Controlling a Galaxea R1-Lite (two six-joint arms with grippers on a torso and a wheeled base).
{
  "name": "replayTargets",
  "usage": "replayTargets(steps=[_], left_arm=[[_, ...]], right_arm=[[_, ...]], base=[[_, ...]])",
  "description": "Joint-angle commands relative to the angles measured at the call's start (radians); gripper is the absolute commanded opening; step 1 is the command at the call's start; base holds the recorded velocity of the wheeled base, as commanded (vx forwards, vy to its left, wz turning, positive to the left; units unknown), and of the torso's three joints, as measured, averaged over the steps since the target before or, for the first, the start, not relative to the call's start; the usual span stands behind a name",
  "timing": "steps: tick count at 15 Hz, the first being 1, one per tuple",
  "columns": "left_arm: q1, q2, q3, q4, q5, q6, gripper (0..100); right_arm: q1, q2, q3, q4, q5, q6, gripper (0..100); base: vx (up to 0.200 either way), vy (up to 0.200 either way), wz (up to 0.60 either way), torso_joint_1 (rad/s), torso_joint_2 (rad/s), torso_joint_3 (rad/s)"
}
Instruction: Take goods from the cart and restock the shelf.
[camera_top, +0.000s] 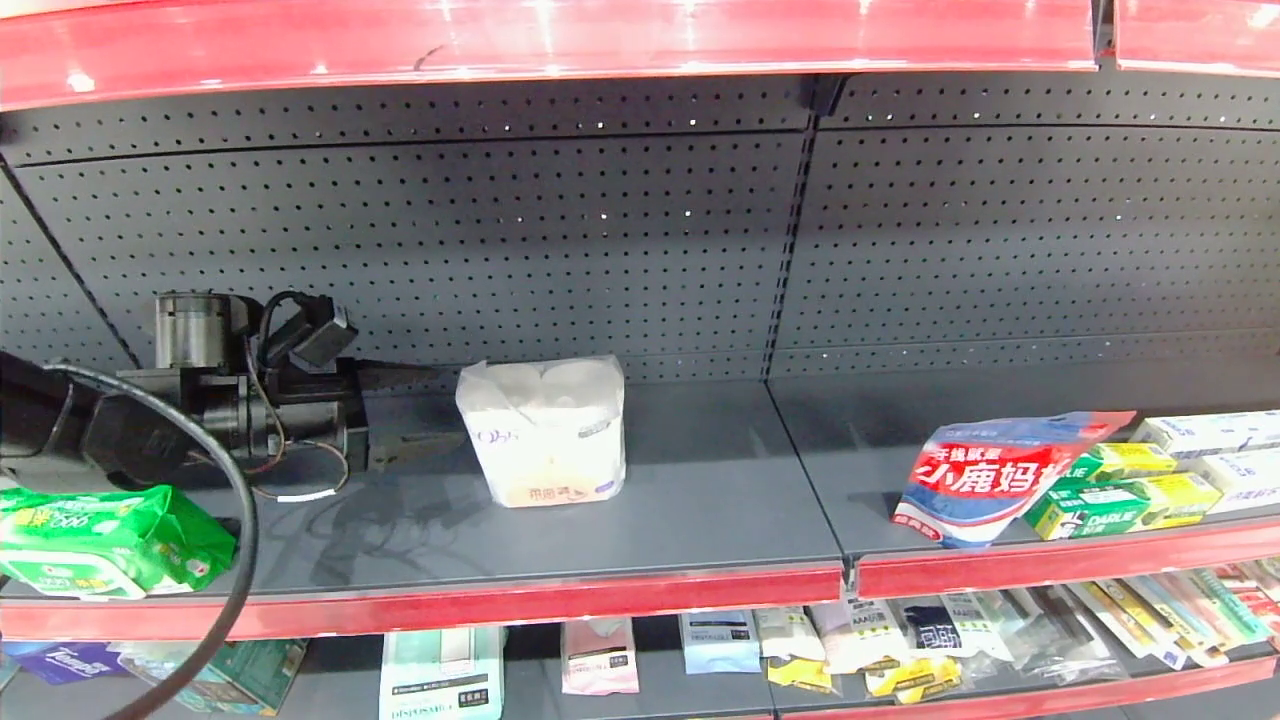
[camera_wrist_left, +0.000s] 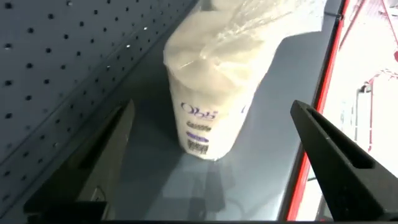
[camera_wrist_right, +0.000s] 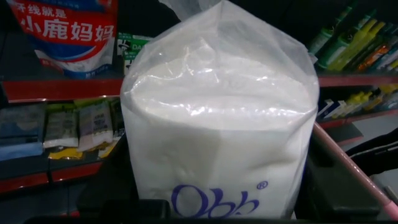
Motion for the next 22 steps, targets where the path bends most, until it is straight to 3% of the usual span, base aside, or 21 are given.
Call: replayTargets(steps=[1, 6, 10, 14, 22], left_arm=[[-0.013, 0.046, -0.027, -0.002, -0.003, 0.0, 100], [-0.067, 0.108, -0.127, -0.005, -0.011, 0.002, 100], [-0.099, 0.141, -0.131, -0.011, -0.015, 0.005, 100], [-0.134, 0.194, -0.139, -0.097, -0.014, -0.001, 100], [-0.142, 0.225, -0.176, -0.108, 0.0, -0.001, 100]], right_arm=[[0.001, 0.002, 0.001, 0.0, -0.005, -0.001, 0], [-0.001, 0.003, 0.001, 0.002, -0.005, -0.001, 0], [0.001, 0.003, 0.001, 0.002, -0.006, -0.001, 0], [-0.001, 0.003, 0.001, 0.002, -0.006, -0.001, 0], [-0.001, 0.011, 0.002, 0.002, -0.006, -0.001, 0]], base=[[0.0, 0.0, 0.0, 0.0, 0.0, 0.0], [0.0, 0.0, 0.0, 0.0, 0.0, 0.0], [0.0, 0.0, 0.0, 0.0, 0.0, 0.0], [0.0, 0.0, 0.0, 0.0, 0.0, 0.0], [0.0, 0.0, 0.0, 0.0, 0.0, 0.0]])
